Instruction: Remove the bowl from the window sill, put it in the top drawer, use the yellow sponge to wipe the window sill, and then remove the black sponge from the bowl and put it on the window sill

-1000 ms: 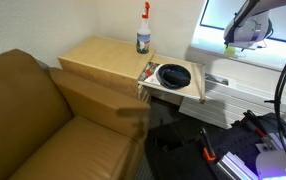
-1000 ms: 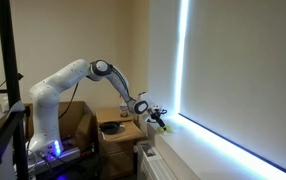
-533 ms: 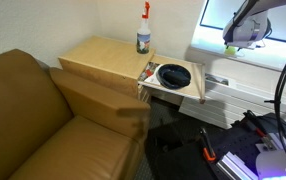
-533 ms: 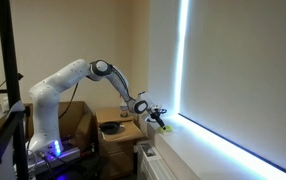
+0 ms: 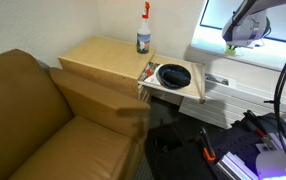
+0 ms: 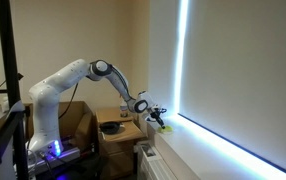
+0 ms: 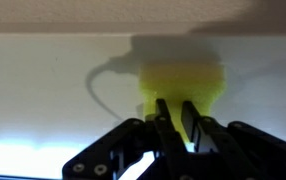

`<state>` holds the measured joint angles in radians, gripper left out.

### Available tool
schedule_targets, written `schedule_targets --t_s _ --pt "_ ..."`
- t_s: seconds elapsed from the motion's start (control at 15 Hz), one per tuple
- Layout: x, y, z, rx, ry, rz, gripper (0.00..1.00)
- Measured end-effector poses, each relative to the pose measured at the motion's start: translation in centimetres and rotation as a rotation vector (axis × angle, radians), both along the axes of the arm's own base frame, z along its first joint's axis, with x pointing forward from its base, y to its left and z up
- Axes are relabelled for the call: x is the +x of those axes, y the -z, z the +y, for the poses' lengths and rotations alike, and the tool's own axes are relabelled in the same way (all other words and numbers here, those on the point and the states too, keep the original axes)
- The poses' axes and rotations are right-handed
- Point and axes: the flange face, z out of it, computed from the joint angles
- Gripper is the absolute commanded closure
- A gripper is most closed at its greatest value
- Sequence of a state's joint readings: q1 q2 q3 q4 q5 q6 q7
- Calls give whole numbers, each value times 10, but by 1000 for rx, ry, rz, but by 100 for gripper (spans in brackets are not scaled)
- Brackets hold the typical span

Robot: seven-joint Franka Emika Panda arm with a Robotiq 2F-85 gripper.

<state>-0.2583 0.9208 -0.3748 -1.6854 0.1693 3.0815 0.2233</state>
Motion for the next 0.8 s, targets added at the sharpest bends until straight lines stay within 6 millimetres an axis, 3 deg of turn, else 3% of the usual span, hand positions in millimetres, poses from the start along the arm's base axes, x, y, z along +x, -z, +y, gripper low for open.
schedule_targets --t_s 0.47,0.6,0.8 --pt "-7 0 -11 5 21 21 5" --pt "-9 1 -13 8 26 29 0" --pt "-10 4 -12 22 25 46 0"
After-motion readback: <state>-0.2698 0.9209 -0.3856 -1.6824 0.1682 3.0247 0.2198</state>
